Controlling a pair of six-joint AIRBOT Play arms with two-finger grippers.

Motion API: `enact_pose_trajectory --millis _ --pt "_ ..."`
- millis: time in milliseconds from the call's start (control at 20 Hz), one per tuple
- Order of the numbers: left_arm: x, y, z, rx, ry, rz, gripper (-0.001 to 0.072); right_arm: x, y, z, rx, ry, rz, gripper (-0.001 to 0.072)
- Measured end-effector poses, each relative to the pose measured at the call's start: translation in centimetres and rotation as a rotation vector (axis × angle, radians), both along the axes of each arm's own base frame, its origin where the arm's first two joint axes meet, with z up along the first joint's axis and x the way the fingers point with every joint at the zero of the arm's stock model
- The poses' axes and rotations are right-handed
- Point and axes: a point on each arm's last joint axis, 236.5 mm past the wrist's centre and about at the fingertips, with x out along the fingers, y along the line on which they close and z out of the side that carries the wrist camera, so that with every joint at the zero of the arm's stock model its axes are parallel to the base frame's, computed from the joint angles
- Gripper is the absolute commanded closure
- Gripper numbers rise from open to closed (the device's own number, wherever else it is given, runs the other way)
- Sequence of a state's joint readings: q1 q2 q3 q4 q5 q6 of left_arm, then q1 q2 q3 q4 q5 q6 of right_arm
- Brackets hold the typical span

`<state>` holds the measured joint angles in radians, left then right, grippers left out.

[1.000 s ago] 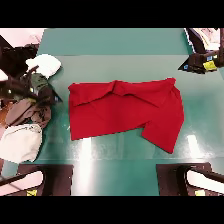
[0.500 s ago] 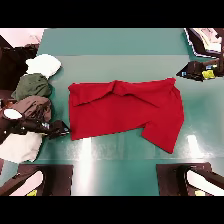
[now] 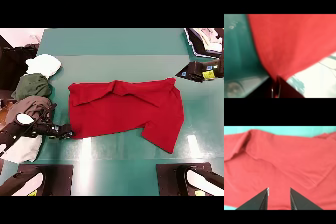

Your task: Fold the shirts.

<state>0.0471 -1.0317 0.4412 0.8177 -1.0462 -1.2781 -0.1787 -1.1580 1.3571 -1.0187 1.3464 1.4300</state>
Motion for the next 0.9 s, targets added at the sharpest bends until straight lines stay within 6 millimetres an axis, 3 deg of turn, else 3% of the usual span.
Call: enact_pose_trajectory --millis 200,400,500,700,900 --pt "2.8 0.2 2.4 0.039 -0.090 -0.040 0.0685 -2.6 -3.8 -2.7 0.004 0.120 -0.052 0.0405" --pt "6.1 1.5 6.0 0.122 -0.205 -0.100 0.0685 -6.8 -9.3 -9.1 0.041 0.287 -0.210 0.0361" --pt "7.3 1.9 7.3 0.146 -0.248 -0.109 0.0684 -9.0 -10.7 -12.6 0.079 0.369 -0.263 0.0362" --pt "8.1 2.2 8.3 0.167 -0.275 -0.112 0.0684 -11.7 -11.4 -18.2 0.142 0.482 -0.310 0.0361" --pt "8.3 2.3 8.6 0.170 -0.273 -0.099 0.0684 -11.5 -10.0 -21.4 0.214 0.512 -0.303 0.0361"
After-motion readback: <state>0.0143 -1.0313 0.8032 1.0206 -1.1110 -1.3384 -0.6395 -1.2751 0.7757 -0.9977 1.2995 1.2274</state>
